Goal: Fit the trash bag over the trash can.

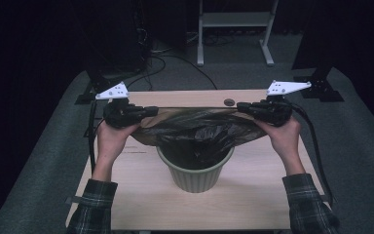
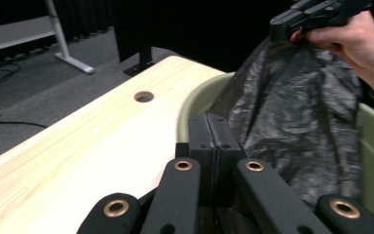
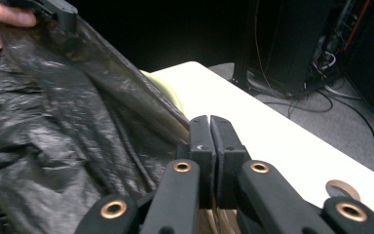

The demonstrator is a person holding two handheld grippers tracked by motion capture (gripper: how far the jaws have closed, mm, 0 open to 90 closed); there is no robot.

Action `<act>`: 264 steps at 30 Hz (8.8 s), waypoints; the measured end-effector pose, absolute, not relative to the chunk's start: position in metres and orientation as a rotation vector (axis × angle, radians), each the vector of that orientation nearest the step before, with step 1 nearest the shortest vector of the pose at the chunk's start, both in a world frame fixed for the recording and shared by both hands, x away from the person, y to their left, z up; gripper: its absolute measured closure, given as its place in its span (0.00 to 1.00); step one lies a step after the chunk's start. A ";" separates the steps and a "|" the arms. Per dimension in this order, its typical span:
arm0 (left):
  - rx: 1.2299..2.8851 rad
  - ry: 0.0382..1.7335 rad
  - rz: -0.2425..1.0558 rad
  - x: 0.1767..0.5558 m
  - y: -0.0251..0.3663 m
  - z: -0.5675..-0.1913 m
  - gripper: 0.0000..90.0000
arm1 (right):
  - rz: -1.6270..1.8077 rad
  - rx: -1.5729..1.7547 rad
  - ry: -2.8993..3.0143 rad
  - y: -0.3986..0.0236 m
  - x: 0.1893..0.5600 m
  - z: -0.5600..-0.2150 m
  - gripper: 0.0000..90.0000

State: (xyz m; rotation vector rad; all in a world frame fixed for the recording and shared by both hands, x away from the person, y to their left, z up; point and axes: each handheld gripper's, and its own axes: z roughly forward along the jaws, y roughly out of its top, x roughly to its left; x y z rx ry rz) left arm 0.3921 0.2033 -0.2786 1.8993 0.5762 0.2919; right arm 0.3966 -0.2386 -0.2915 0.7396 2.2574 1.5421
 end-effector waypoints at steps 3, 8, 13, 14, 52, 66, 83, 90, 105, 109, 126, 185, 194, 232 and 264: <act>1.896 0.604 0.282 0.402 0.204 -0.286 1.00 | 1.531 0.778 2.248 -0.241 0.405 -0.294 0.98; 1.935 0.648 0.289 0.415 0.200 -0.300 1.00 | 1.506 0.819 2.252 -0.236 0.416 -0.303 1.00; 1.969 0.683 0.284 0.420 0.198 -0.315 1.00 | 1.481 0.850 2.284 -0.230 0.423 -0.316 1.00; 1.978 0.694 0.285 0.421 0.199 -0.319 1.00 | 1.477 0.854 2.287 -0.230 0.424 -0.319 1.00; 2.102 0.758 0.258 0.419 0.204 -0.355 1.00 | 1.671 0.801 2.266 -0.244 0.401 -0.309 0.76; 2.100 0.750 0.253 0.420 0.201 -0.356 1.00 | 1.709 0.707 2.354 -0.216 0.400 -0.303 0.64; 2.099 0.744 0.252 0.418 0.201 -0.355 1.00 | 1.563 0.689 2.343 -0.202 0.403 -0.308 0.99; 2.101 0.744 0.253 0.417 0.201 -0.354 1.00 | 1.620 0.595 2.335 -0.208 0.374 -0.294 1.00; 2.098 0.757 0.252 0.416 0.203 -0.351 1.00 | 1.742 0.435 2.416 -0.209 0.292 -0.312 1.00; 2.103 0.759 0.254 0.415 0.204 -0.351 1.00 | 1.797 0.414 2.448 -0.210 0.279 -0.322 1.00; 2.112 0.759 0.242 0.416 0.201 -0.353 1.00 | 1.573 0.413 2.664 -0.188 0.257 -0.379 1.00; 2.113 0.742 0.232 0.413 0.201 -0.351 1.00 | 1.696 0.337 2.571 -0.108 0.272 -0.306 1.00; 2.116 0.751 0.234 0.413 0.204 -0.351 1.00 | 1.672 0.250 2.662 -0.081 0.254 -0.327 1.00; 2.122 0.767 0.215 0.414 0.208 -0.359 1.00 | 1.562 0.624 2.433 -0.228 0.297 -0.351 0.57; 2.179 0.853 0.150 0.432 0.197 -0.409 1.00 | 1.389 0.775 2.484 -0.235 0.334 -0.399 1.00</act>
